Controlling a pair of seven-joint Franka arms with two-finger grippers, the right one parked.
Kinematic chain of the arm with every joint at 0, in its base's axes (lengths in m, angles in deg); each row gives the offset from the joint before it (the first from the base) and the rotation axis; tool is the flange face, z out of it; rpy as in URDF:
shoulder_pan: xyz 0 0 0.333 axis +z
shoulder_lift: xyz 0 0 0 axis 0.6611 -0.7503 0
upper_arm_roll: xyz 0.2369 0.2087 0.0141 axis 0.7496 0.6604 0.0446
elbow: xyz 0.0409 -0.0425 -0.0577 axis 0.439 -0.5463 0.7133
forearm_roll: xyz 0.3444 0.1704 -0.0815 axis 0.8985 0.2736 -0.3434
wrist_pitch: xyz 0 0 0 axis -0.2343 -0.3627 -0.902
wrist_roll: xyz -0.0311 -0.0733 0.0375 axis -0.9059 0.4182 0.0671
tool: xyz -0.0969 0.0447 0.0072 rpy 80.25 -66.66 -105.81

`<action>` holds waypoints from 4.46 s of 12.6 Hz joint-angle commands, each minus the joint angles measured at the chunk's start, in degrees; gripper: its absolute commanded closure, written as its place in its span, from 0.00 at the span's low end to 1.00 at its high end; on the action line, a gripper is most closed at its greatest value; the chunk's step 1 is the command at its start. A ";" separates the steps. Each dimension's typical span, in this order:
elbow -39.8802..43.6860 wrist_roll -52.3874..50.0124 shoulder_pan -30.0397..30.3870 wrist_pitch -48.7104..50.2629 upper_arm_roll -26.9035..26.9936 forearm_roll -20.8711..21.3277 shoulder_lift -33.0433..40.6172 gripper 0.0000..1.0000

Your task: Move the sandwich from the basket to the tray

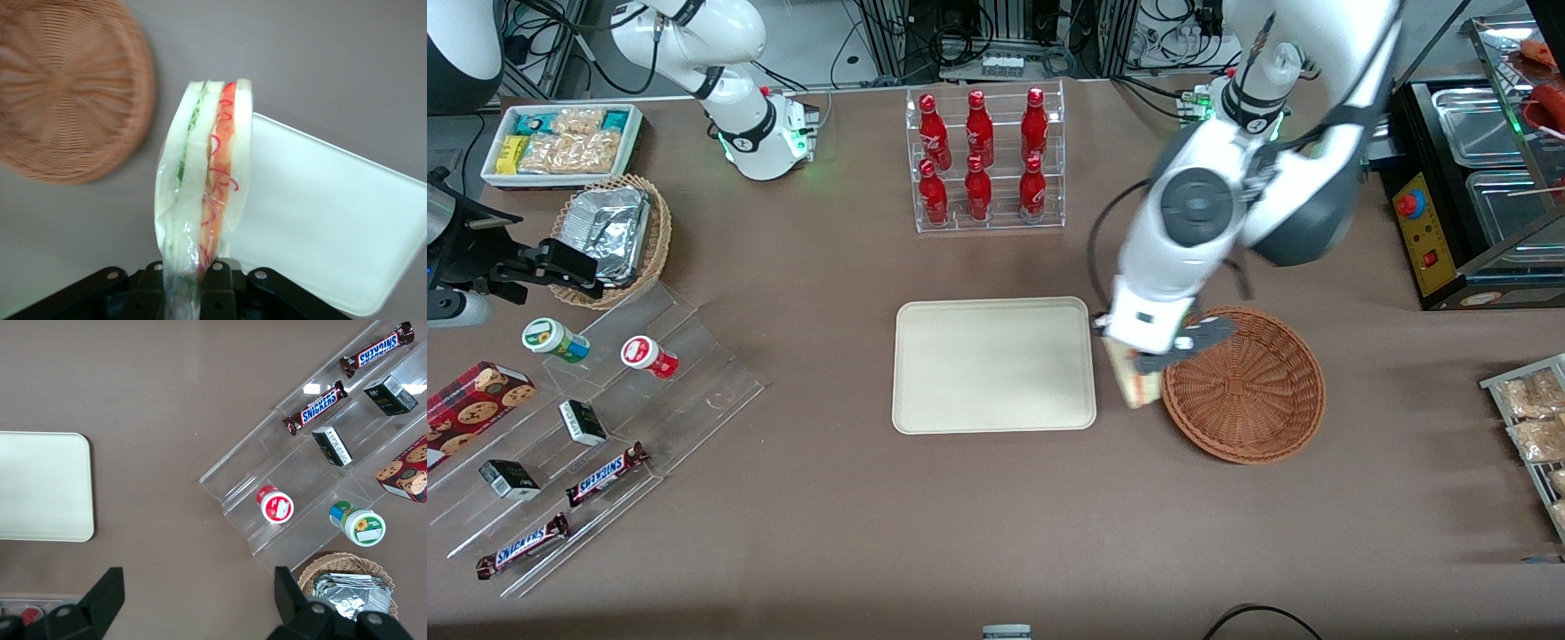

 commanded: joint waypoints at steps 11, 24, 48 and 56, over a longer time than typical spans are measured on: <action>7.51 0.16 -10.26 -10.50 0.60 10.57 -19.79 1.00; 7.60 -1.34 -12.55 -12.61 0.77 12.33 -21.73 0.01; -4.88 31.00 -11.75 19.38 37.85 -0.32 20.55 0.01; 0.21 45.59 -0.78 21.83 40.12 -5.50 21.08 0.01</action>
